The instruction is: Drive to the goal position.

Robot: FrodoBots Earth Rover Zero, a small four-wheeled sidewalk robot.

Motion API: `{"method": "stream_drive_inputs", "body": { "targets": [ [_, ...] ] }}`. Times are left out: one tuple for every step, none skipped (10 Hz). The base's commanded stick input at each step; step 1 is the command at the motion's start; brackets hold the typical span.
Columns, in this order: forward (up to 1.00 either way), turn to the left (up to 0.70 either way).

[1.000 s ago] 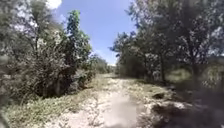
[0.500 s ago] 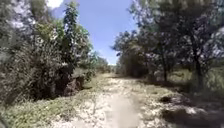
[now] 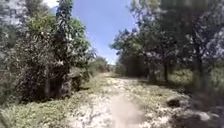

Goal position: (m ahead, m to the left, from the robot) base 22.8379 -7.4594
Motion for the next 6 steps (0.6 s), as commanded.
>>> {"method": "stream_drive_inputs", "body": {
  "targets": [
    [0.50,0.00],
    [0.50,0.00],
    [0.50,0.00],
    [0.50,0.00],
    [0.50,0.00],
    [0.50,0.00]
  ]
}}
